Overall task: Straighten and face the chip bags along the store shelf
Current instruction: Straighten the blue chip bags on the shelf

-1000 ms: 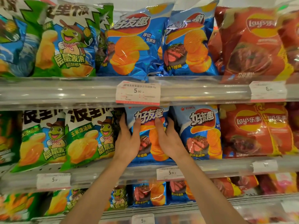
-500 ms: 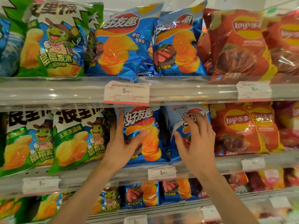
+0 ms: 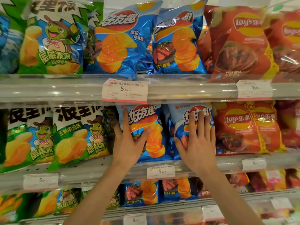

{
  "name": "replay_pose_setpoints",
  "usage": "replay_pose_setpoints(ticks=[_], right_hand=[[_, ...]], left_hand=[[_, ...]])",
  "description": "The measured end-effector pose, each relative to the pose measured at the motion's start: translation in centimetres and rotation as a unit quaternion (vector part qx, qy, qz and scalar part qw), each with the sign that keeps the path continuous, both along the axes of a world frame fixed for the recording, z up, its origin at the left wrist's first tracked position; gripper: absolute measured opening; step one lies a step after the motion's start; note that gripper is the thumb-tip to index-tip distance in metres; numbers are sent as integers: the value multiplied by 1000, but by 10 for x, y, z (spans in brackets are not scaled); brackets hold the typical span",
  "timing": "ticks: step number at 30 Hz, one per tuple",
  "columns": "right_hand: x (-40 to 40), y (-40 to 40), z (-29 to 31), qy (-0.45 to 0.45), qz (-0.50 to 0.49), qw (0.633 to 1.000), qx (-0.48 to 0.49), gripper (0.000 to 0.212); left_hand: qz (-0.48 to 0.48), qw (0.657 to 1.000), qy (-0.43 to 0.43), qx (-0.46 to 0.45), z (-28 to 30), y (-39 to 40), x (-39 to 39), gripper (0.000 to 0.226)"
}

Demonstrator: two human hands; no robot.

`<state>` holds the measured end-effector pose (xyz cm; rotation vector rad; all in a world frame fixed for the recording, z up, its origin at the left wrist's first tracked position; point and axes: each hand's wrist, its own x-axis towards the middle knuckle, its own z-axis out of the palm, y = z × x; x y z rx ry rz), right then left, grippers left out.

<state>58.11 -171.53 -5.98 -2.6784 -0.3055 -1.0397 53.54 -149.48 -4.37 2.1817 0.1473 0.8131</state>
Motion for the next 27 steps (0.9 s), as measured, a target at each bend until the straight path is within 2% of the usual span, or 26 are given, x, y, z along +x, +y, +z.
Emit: replay_pose_setpoints(ticks=[4,10,13,16,20,22,27], right_hand=[[-1,-1,-3,-3,-3,1000,-13,92],[-5,4,13,3,19,1000,6,87],[-21,21,26,-51,129,988,65,69],[-33,57,32,2,242,963,116,58],[-13,92,25,141,257,931,218,63],[-5,97,18,158,251,930,218,64],[0,94,15,157,257,924,236,64]], left_hand=[[-24,1000,10,14,-2,5,1,91],[-116,989,10,-95,-7,25,11,95],[-115,985,-13,-125,-4,31,11,89],[-130,980,-17,-147,0,33,11,76],[-131,990,0,-60,-1,30,9,61],[-125,992,3,-30,-2,31,9,58],[-127,992,3,-28,0,27,17,56]])
